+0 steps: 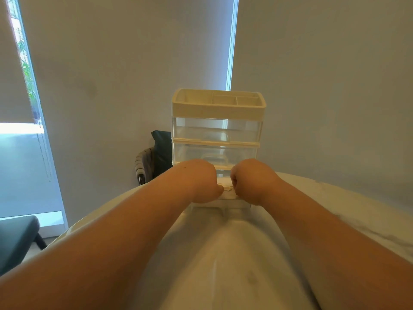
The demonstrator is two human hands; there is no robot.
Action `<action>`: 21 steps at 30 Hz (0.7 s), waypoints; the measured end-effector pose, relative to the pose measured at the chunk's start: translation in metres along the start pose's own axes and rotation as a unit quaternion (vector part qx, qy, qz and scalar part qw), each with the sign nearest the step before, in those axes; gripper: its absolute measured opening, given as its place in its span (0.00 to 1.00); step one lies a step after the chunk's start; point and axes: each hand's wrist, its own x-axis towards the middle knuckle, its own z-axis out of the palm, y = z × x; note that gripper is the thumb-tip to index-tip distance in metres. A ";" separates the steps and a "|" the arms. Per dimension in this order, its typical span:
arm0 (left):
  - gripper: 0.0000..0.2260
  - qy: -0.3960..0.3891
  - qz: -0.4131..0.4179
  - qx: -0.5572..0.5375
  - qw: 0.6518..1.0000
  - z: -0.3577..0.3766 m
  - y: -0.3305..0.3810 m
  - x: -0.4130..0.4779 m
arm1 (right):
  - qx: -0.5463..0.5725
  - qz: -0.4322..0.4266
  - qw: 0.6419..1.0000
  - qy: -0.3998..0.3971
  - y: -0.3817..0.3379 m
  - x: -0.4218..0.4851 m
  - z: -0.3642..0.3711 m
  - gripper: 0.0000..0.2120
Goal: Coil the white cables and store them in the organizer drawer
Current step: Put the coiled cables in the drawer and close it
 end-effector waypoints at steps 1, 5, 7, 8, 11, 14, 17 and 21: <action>0.12 -0.002 -0.002 -0.007 1.000 0.000 -0.004 0.001 | 0.000 0.002 1.000 0.001 0.000 0.000 0.000 0.09; 0.05 0.004 -0.032 -0.018 0.999 0.000 -0.022 0.011 | 0.010 0.006 1.000 0.001 0.001 0.000 -0.001 0.09; 0.10 -0.014 -0.044 -0.028 0.999 -0.001 -0.026 0.015 | 0.017 0.006 1.000 0.002 0.002 0.000 -0.001 0.10; 0.12 -0.020 -0.046 -0.026 0.998 -0.002 -0.027 0.016 | 0.019 0.007 1.000 0.005 0.002 0.000 0.000 0.10; 0.09 -0.007 -0.024 -0.035 0.999 -0.002 -0.032 0.013 | 0.025 0.006 1.000 0.017 0.003 -0.001 0.001 0.09; 0.04 0.022 -0.012 -0.050 0.998 0.001 -0.039 0.006 | 0.034 0.007 0.999 0.018 0.003 -0.003 0.001 0.09; 0.05 0.038 0.001 -0.054 0.998 0.003 -0.041 0.006 | 0.046 0.011 0.999 0.020 0.003 -0.004 0.001 0.10; 0.07 0.048 0.010 -0.078 0.996 0.004 -0.042 0.009 | 0.068 0.015 0.997 0.016 0.003 -0.004 0.001 0.10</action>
